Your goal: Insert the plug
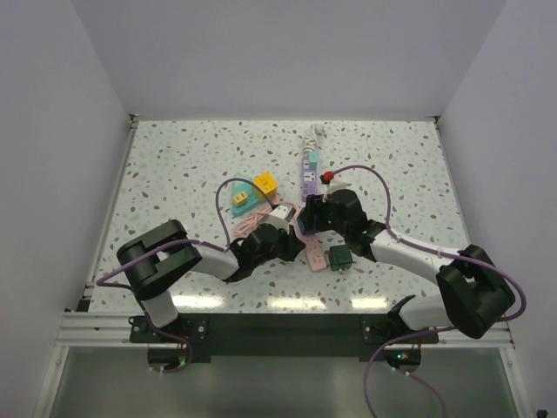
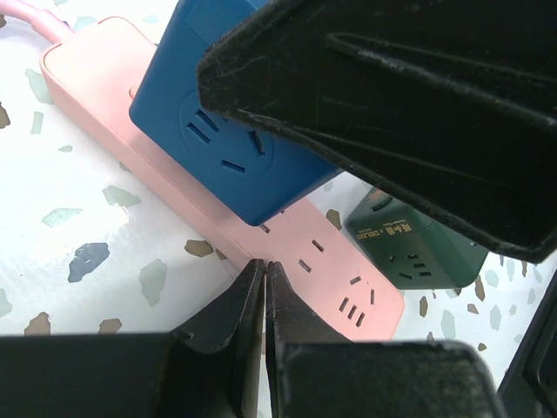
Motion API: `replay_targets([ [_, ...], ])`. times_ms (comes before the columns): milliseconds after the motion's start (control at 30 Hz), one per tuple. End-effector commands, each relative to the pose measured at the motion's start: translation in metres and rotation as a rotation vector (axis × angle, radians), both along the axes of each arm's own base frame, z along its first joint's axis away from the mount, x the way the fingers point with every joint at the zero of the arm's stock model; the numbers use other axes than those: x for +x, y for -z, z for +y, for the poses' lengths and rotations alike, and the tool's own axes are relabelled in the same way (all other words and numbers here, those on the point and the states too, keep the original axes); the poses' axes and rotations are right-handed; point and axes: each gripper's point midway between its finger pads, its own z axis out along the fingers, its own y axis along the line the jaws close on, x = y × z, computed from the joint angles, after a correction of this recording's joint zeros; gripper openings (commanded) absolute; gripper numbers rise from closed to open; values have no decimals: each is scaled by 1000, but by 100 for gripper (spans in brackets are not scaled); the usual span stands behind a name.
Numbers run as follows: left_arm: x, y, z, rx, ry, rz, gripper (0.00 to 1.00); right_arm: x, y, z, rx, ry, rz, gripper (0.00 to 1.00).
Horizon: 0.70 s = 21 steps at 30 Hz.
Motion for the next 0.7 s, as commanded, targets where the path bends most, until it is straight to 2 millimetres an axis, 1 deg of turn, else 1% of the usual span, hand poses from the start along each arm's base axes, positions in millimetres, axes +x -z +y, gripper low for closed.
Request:
replay_targets([
  [0,-18,48,27,161,22,82,8,-3,4,-8,-40,32,29,0],
  [133,-19,47,27,156,29,78,8,-5,4,-9,-43,38,32,0],
  [300,-18,46,25,152,33,71,7,-9,11,-8,-47,34,52,0],
  [667,-16,42,23,142,39,63,6,-15,9,-5,-62,30,48,0],
])
